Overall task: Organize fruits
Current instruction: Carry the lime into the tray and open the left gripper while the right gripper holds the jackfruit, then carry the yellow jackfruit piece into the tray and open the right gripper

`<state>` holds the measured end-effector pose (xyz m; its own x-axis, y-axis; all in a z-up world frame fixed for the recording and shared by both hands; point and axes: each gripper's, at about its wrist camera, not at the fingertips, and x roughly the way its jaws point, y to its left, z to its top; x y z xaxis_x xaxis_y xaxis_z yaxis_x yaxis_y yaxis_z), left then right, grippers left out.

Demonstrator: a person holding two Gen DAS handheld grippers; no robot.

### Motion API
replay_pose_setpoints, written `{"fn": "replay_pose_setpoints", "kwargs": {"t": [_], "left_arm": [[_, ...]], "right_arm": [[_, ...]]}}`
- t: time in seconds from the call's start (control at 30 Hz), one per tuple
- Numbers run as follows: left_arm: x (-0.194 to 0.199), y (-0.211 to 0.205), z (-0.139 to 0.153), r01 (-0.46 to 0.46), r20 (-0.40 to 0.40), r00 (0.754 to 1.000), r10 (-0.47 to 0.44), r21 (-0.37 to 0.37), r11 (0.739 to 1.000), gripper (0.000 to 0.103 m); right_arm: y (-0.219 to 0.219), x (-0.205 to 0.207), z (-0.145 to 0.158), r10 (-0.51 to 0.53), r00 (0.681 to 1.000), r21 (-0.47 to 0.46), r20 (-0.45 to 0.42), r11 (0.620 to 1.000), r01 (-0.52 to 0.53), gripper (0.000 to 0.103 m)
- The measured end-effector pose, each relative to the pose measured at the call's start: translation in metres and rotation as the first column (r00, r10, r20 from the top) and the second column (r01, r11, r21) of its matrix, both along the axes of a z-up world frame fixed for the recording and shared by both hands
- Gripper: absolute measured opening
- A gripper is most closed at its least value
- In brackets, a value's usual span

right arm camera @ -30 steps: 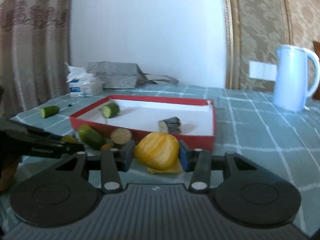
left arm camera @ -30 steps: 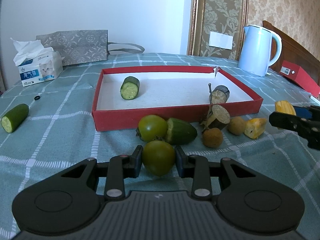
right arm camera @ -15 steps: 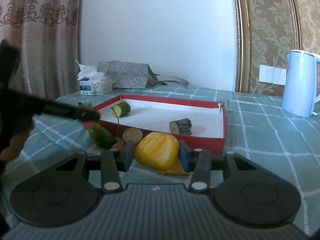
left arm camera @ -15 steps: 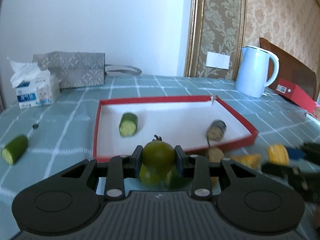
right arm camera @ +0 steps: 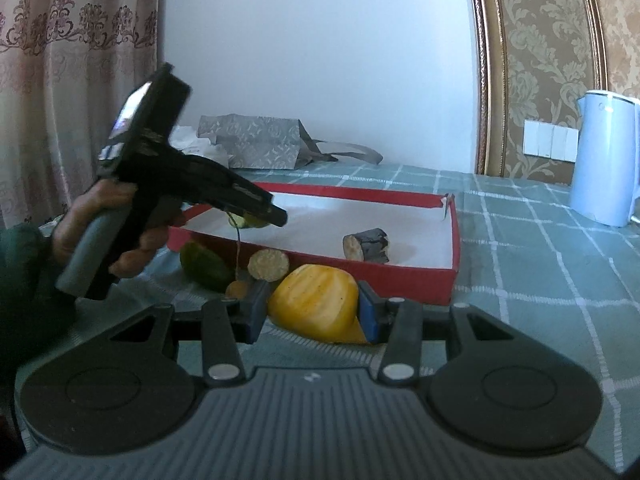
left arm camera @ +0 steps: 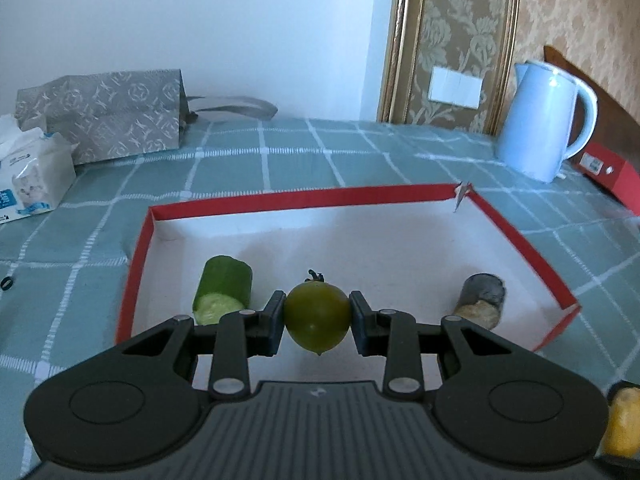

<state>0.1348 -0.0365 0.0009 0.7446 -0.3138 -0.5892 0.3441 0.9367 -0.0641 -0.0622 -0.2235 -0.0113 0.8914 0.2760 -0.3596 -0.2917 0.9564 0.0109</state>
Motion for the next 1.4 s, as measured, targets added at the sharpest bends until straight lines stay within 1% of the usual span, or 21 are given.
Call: {"fn": "replay_pose_setpoints", "kwargs": {"t": [0.1,0.17,0.23,0.3,0.37,0.5,0.63,0.73,0.83,0.93,1.1,1.2,1.3,1.4], "left_arm": [[0.003,-0.003,-0.003,-0.014,0.011,1.0,0.014,0.021,1.0,0.033],[0.004,-0.001,-0.003,-0.025,0.014,1.0,0.025,0.016,1.0,0.046],[0.005,0.002,-0.003,-0.022,0.013,1.0,0.022,-0.014,1.0,0.072],[0.003,0.003,-0.002,-0.038,0.036,0.999,0.038,-0.019,0.999,0.077],[-0.004,0.005,0.0,-0.056,0.061,0.997,0.056,-0.003,0.998,0.077],[-0.022,0.021,0.005,-0.088,0.083,0.992,0.09,-0.034,0.996,0.078],[-0.058,0.041,0.009,-0.1,0.122,0.987,0.106,-0.059,0.993,0.079],[-0.085,0.054,0.01,-0.083,0.14,0.986,0.093,-0.076,0.994,0.08],[-0.103,0.06,0.006,-0.049,0.127,0.99,0.059,-0.078,0.996,0.08],[-0.112,0.058,0.001,-0.037,0.112,0.993,0.043,-0.051,0.998,0.08],[-0.114,0.06,-0.01,-0.015,0.044,0.999,0.018,-0.063,0.998,0.081],[-0.11,0.061,-0.021,-0.033,0.004,0.999,0.033,-0.036,0.999,0.081],[-0.113,0.061,-0.022,-0.031,0.011,0.999,0.031,-0.031,0.999,0.084],[-0.112,0.056,-0.025,-0.05,0.014,0.999,0.05,0.016,0.999,0.085]], "right_arm": [[0.0,0.0,-0.001,0.004,1.0,0.004,-0.003,1.0,-0.004,0.044],[0.001,0.0,-0.001,0.008,1.0,-0.001,-0.005,1.0,-0.008,0.044],[0.002,0.0,-0.001,0.008,1.0,-0.001,-0.005,1.0,-0.008,0.044],[0.001,0.0,-0.001,0.007,1.0,0.001,-0.005,1.0,-0.007,0.044],[0.001,-0.001,-0.001,0.006,1.0,0.003,-0.004,1.0,-0.006,0.044],[0.0,-0.001,-0.001,0.005,1.0,0.007,-0.008,1.0,-0.005,0.044],[0.002,-0.002,-0.001,0.004,1.0,0.002,-0.004,1.0,-0.004,0.044],[0.003,-0.002,-0.002,0.002,1.0,0.001,-0.001,1.0,-0.002,0.044],[0.003,-0.002,-0.002,0.001,1.0,-0.001,-0.002,1.0,-0.001,0.044],[0.003,-0.002,-0.001,-0.005,1.0,-0.003,0.0,1.0,0.005,0.044],[0.003,-0.002,-0.001,-0.016,1.0,-0.001,0.003,1.0,0.016,0.044],[0.004,-0.002,-0.001,-0.018,1.0,-0.006,0.001,1.0,0.018,0.044],[0.004,-0.002,-0.001,-0.024,1.0,-0.007,0.0,1.0,0.024,0.044],[0.005,0.002,-0.002,-0.036,0.999,-0.029,-0.003,0.999,0.035,0.044]]}}
